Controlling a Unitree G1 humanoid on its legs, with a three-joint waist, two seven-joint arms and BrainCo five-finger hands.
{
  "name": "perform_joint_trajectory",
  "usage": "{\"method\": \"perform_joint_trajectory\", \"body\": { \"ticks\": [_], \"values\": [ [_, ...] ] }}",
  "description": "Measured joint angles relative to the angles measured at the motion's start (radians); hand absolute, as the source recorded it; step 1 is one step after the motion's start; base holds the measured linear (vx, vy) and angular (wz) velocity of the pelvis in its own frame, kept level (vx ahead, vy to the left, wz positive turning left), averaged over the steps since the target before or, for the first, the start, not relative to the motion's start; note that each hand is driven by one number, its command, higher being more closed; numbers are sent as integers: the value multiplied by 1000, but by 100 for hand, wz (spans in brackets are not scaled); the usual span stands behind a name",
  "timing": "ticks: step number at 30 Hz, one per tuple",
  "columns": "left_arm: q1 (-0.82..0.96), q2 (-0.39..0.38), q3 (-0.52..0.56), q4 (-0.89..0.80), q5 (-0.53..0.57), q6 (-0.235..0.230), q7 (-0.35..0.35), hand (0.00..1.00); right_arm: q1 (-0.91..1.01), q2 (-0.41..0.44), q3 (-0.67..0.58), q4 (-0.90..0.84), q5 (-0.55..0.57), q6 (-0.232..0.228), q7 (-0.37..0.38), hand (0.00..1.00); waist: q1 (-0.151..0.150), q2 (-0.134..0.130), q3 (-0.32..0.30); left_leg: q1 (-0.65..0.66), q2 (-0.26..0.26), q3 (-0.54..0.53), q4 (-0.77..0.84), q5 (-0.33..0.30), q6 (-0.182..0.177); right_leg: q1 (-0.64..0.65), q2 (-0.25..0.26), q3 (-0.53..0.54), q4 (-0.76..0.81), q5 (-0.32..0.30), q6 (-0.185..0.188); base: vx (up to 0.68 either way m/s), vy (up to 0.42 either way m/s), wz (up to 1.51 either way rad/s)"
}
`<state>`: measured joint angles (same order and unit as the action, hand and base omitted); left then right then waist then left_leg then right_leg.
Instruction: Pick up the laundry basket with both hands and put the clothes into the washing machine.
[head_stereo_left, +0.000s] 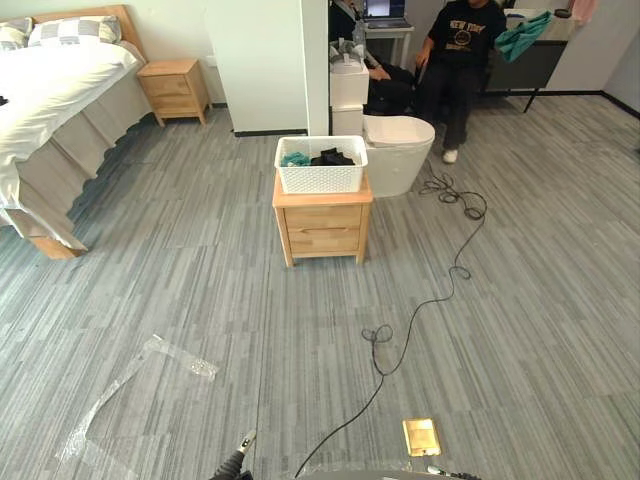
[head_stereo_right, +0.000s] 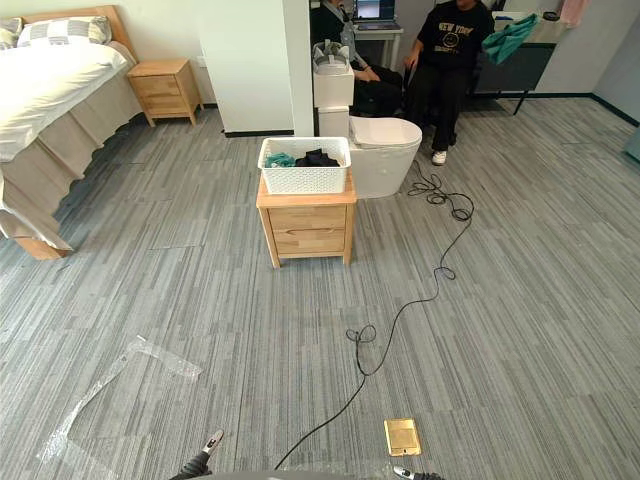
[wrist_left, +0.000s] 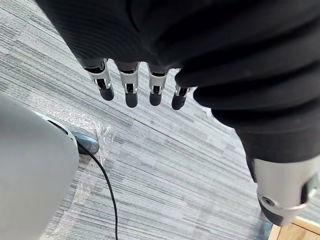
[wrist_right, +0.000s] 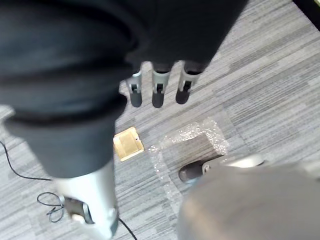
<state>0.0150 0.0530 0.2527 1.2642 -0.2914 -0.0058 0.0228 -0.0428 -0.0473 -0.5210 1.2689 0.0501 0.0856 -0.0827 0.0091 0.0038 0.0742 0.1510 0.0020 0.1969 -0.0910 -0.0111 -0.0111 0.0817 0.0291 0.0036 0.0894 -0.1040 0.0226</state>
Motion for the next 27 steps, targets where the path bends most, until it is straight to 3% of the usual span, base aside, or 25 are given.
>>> {"method": "perform_joint_trajectory", "body": {
  "ticks": [2,3,4,5,6,7,10,11,12,14,16,17,18,19,21,22,23,25,27],
  "values": [
    [1,-3,26,-19,-9,0,-1,0,0,14,-30,-25,26,0,0,0,0,-10,24,0,-23,-15,15,-27,36,-63,-42,-34,192,-103,77,-76,-2,29],
    [0,-3,33,-24,-9,1,-1,0,6,18,-34,-41,30,0,0,0,3,-13,28,-2,-31,-24,23,-33,40,-100,-54,-53,280,-116,77,-91,3,41],
    [-4,-5,50,-36,-10,1,0,0,11,22,-43,-72,44,-1,0,0,6,-18,35,-2,-40,-37,34,-41,50,-199,-86,-90,492,-112,46,-62,1,34],
    [-4,-5,67,-38,-10,2,0,0,12,29,-40,-87,65,-4,0,0,5,-20,43,2,-43,-48,41,-44,54,-244,-101,-99,586,-96,17,-29,0,53],
    [-4,-2,83,-41,-10,4,1,0,18,39,-38,-107,90,-13,1,0,0,-19,52,10,-43,-70,60,-54,68,-318,-123,-103,730,-98,10,82,-13,51],
    [-5,-2,94,-51,-12,8,2,0,22,40,-34,-113,112,-19,0,0,4,-23,60,20,-34,-72,74,-69,71,-351,-139,-114,776,-99,11,135,-12,48],
    [-5,0,111,-66,-34,20,1,0,23,47,-69,-110,196,-32,-4,0,2,-23,71,54,4,-75,65,-90,60,-400,-185,-193,562,-82,21,146,-33,10],
    [-5,1,116,-66,-45,20,0,0,24,57,-118,-105,217,-36,-5,0,-2,-25,71,62,19,-79,60,-103,44,-398,-190,-222,376,-34,27,208,-90,-3],
    [-5,0,129,-66,-48,20,-1,0,24,61,-145,-103,218,-35,-6,0,-2,-25,71,64,24,-80,59,-111,37,-397,-192,-230,287,-2,27,307,-153,-4],
    [-5,-14,244,-68,-47,21,-1,0,26,65,-166,-104,217,-25,-10,0,-5,-39,76,92,36,-81,65,-165,5,-398,-213,-246,84,101,36,465,-266,-6],
    [4,-24,283,-77,-37,22,0,0,26,58,-142,-107,216,-17,-9,0,-10,-35,75,119,58,-94,86,-213,-13,-391,-224,-244,134,113,17,450,-263,17],
    [7,-40,309,-78,-27,21,0,0,23,48,-145,-109,216,-17,-6,0,-25,-13,71,131,96,-107,107,-250,-11,-386,-203,-260,187,135,5,610,-339,60],
    [16,-65,352,-77,-26,25,-1,0,28,38,-147,-111,214,-16,-7,0,-37,18,42,132,151,-123,161,-273,10,-373,-155,-287,225,118,-12,641,-326,55],
    [17,-69,363,-83,-28,24,-2,0,29,37,-149,-109,214,-16,-8,0,-32,23,38,89,174,-113,267,-272,6,-369,-145,-296,245,84,-18,632,-362,39],
    [7,-72,386,-95,-52,25,-3,0,12,40,-159,-113,214,-17,-10,0,-19,32,39,-100,234,-144,731,-152,-22,-293,-99,-307,226,31,-49,703,-412,-15],
    [18,-77,384,-93,-62,28,-2,0,-5,35,-149,-114,214,-19,-11,0,-4,36,52,-188,255,-174,975,-100,-62,-227,-68,-304,214,-2,-69,796,-377,-39],
    [16,-77,380,-95,-73,30,-3,0,-14,35,-133,-114,215,-20,-14,0,8,42,58,-251,265,-171,1157,-106,-62,-143,-43,-290,181,-23,-89,665,-268,-36],
    [18,-65,358,-105,-78,30,-3,0,-36,46,-85,-112,216,-22,-29,0,11,25,68,-335,249,-130,1256,-118,-48,-24,-34,-273,112,-30,-90,598,-198,-27],
    [18,-49,321,-108,-99,23,-1,0,-82,43,-41,-107,219,-28,-33,0,16,8,76,-413,226,-66,1154,-134,-24,57,-38,-243,48,-31,-88,525,-125,-45]
  ]
}}
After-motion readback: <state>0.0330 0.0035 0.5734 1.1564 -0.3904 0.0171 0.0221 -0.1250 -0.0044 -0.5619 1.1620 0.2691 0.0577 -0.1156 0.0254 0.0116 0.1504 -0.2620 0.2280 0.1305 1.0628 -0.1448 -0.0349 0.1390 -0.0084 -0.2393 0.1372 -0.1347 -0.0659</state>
